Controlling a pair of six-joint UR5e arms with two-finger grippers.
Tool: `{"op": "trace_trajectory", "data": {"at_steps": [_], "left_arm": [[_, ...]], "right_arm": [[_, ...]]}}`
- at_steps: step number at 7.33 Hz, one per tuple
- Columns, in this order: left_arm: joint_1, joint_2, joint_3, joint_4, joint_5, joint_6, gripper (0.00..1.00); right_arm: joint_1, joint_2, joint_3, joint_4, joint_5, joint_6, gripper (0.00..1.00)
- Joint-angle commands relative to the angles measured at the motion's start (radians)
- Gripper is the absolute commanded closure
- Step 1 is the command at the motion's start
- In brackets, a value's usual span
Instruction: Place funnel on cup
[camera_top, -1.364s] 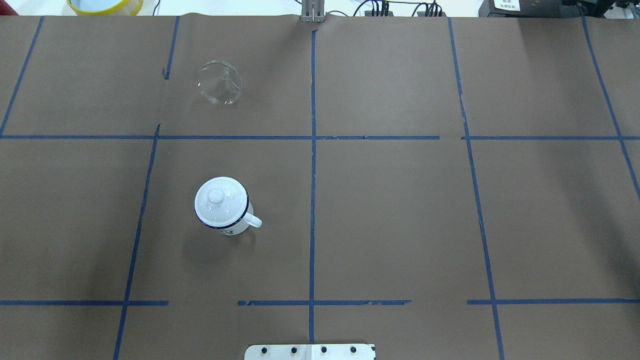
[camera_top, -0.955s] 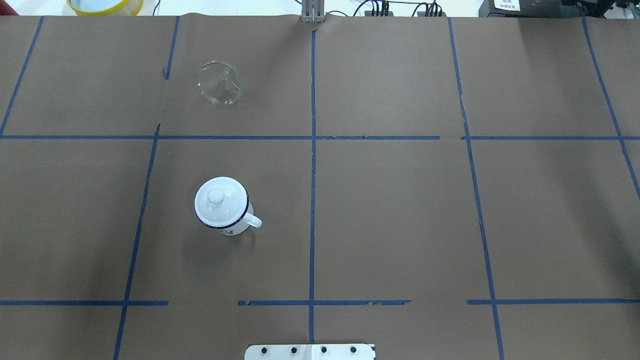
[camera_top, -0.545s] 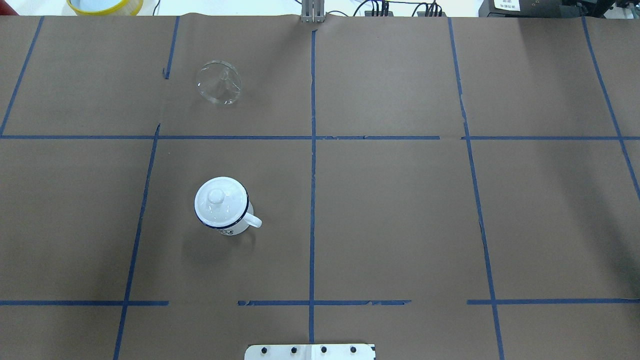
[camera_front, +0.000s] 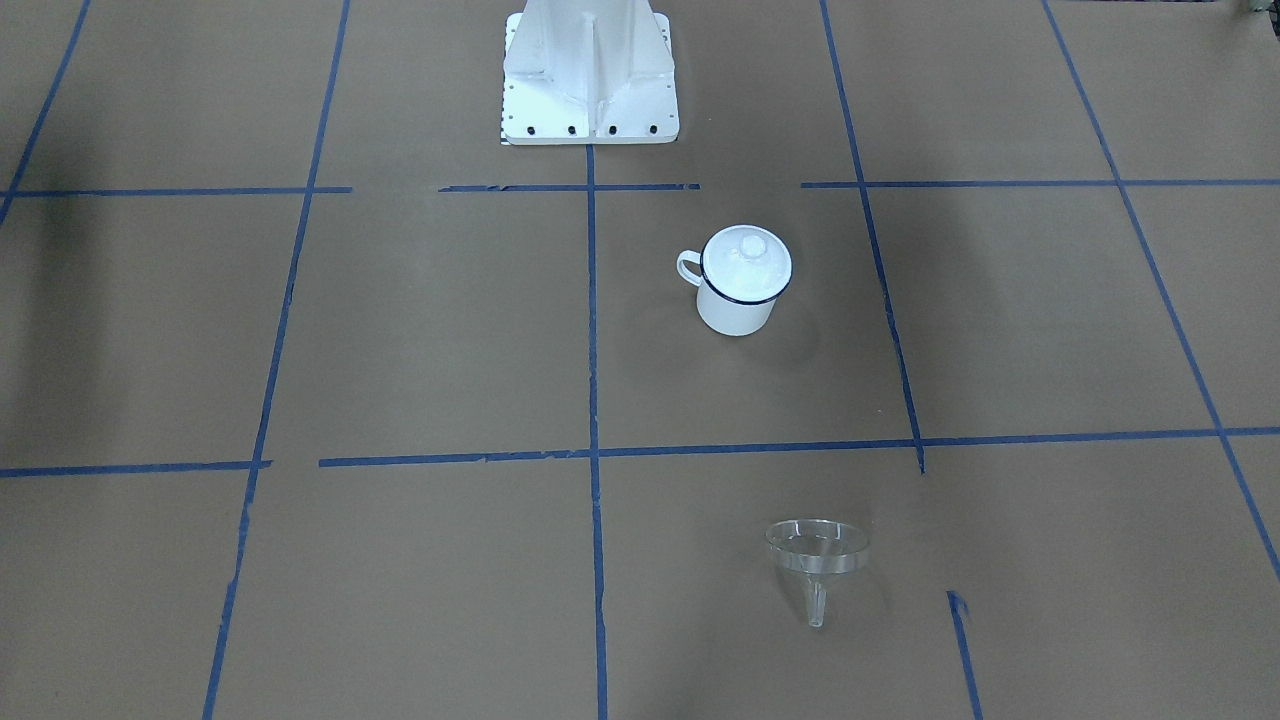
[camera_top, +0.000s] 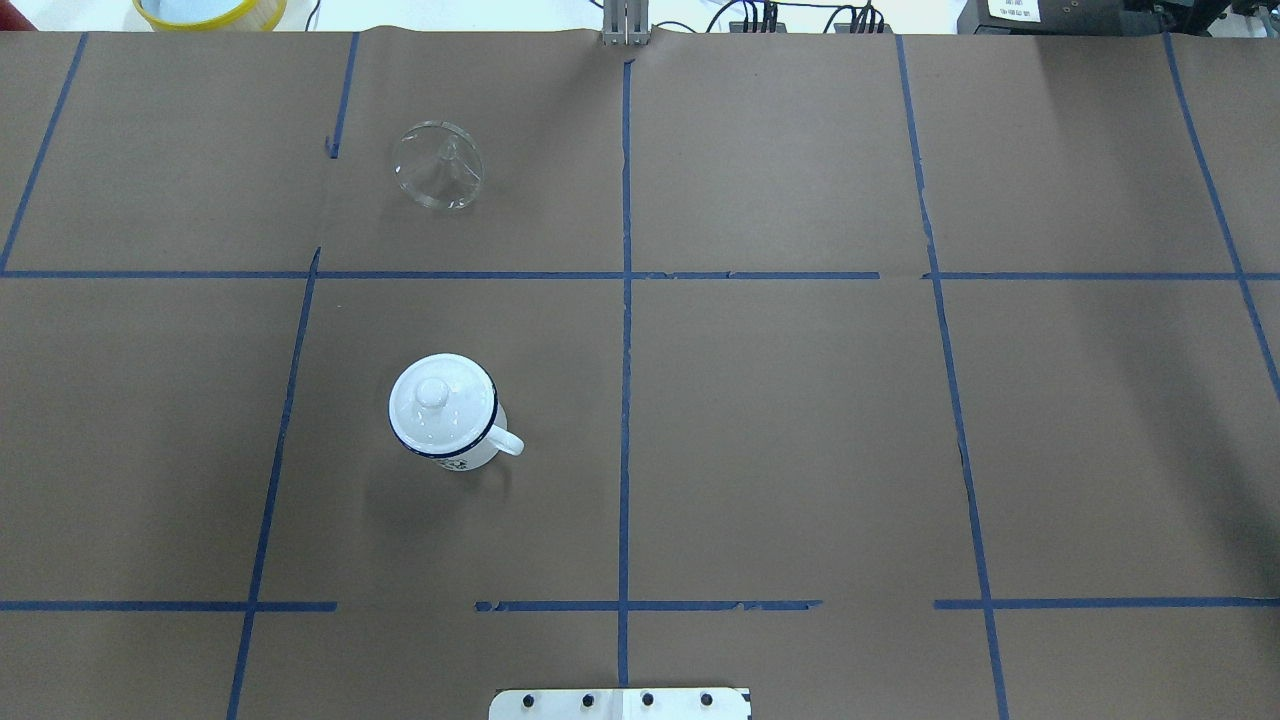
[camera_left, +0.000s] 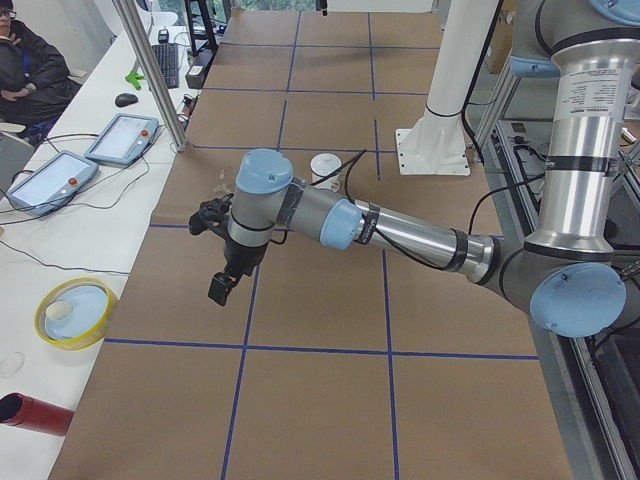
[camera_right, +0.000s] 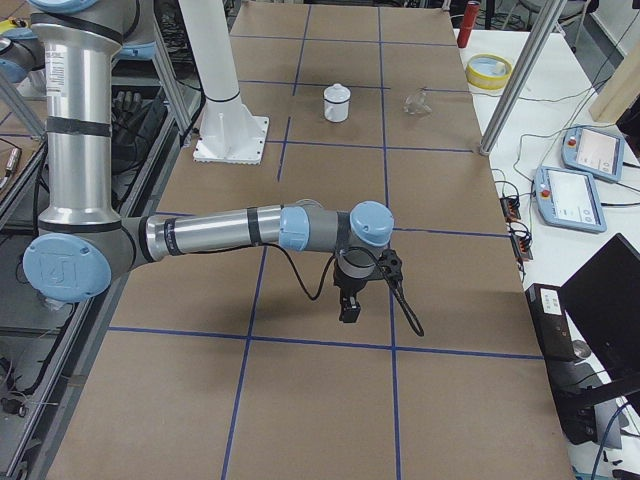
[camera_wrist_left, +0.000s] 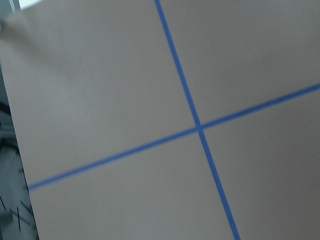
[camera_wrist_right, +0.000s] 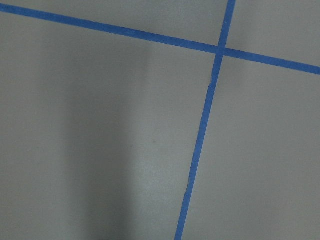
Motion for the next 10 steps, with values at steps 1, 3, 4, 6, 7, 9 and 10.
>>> {"op": "trace_trajectory", "data": {"at_steps": [1, 3, 4, 6, 7, 9, 10], "left_arm": [[0.017, -0.031, -0.044, -0.075, -0.068, -0.300, 0.00], [0.186, -0.025, -0.066, -0.141, -0.190, -0.405, 0.00], [0.296, -0.028, -0.116, -0.138, -0.165, -0.612, 0.00], [0.517, -0.033, -0.246, -0.088, -0.008, -0.933, 0.00], [0.619, -0.094, -0.271, -0.046, 0.057, -1.087, 0.00], [0.841, -0.290, -0.259, 0.155, 0.213, -1.339, 0.00], [0.938, -0.374, -0.250, 0.264, 0.275, -1.428, 0.00]], "right_arm": [[0.000, -0.001, 0.000, 0.000, 0.000, 0.000, 0.00], [0.000, -0.001, -0.001, 0.000, 0.000, 0.000, 0.00], [0.000, 0.001, -0.001, 0.000, 0.000, 0.000, 0.00], [0.000, -0.001, -0.001, 0.000, 0.000, 0.000, 0.00], [0.000, -0.001, 0.000, 0.000, 0.000, 0.000, 0.00], [0.000, -0.001, 0.000, 0.000, 0.000, 0.000, 0.00], [0.000, -0.001, 0.000, 0.000, 0.000, 0.000, 0.00]]}}
